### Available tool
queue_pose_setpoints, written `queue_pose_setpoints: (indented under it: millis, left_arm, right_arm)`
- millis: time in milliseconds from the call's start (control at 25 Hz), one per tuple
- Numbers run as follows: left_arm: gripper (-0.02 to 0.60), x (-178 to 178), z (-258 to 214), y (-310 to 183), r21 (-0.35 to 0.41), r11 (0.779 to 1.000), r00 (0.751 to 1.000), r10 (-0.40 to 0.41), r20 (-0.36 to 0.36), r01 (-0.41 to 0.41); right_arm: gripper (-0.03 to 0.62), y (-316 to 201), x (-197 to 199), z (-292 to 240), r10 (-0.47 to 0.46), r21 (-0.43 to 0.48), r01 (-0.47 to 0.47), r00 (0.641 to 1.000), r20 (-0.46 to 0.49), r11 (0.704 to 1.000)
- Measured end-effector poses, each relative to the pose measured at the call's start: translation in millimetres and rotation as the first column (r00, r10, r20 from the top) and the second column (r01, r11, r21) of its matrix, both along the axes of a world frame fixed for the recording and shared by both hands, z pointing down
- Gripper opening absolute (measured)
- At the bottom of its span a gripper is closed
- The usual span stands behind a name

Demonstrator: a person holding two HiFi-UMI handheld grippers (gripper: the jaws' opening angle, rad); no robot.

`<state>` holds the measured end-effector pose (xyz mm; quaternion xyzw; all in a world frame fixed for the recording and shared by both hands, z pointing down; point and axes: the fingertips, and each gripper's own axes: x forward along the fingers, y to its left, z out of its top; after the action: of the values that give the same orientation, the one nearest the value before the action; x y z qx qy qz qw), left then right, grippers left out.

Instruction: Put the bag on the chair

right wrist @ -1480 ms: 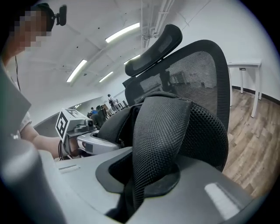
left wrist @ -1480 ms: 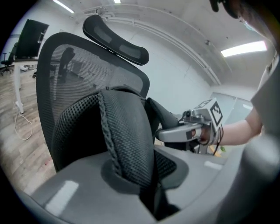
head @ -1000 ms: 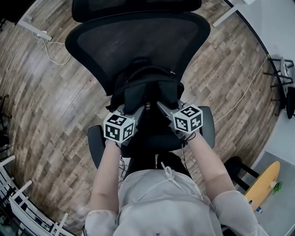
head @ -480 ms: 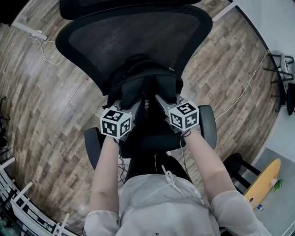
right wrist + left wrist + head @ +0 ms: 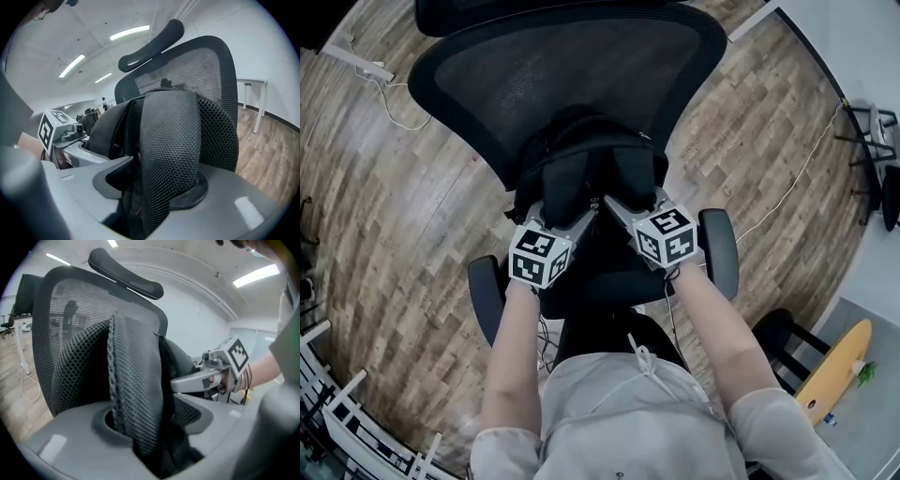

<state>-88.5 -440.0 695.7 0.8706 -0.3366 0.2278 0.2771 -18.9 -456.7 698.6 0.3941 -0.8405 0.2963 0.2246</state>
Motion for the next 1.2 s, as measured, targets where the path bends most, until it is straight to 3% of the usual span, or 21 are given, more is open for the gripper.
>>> queue_pose_setpoints:
  millis: [160,400,640,720,840,920,1000,1200]
  left_arm:
    - [0.321,-2,-5,6,0.062,0.995,0.997,-0.071,-0.008,0.071]
    - [0.414,-17,-10,14,0.083,0.973,0.976,-0.217,-0.006,0.217]
    - [0.425,-33,-24,23,0.149,0.944,0.954,-0.301,0.018,0.295]
    - [0.397,-40,-29,28,0.178,0.931,0.943,-0.331,0.037,0.32]
    - [0.371,-49,-38,37,0.219,0.907,0.924,-0.379,0.057,0.359]
    - [0.321,-52,-42,46,0.229,0.898,0.914,-0.4,0.069,0.375]
    - [0.209,-53,-46,56,0.223,0.893,0.907,-0.416,0.071,0.392]
    - [0.059,-60,-58,76,0.224,0.86,0.873,-0.483,0.065,0.459]
  right_arm:
    - [0.353,8,-5,-10,-0.023,0.069,0.024,1.0,-0.015,0.997]
    - [0.513,13,16,-17,0.12,0.122,-0.116,0.992,-0.026,0.986]
    - [0.534,26,36,-25,0.197,0.125,-0.192,0.98,-0.033,0.973]
    - [0.532,33,40,-30,0.213,0.123,-0.208,0.976,-0.033,0.97]
    - [0.508,45,47,-40,0.25,0.16,-0.238,0.967,-0.057,0.958]
    - [0.478,54,52,-45,0.271,0.183,-0.254,0.96,-0.072,0.95]
    - [0.365,66,55,-47,0.279,0.18,-0.261,0.957,-0.085,0.948]
    - [0.091,89,65,-55,0.333,0.181,-0.311,0.937,-0.104,0.933]
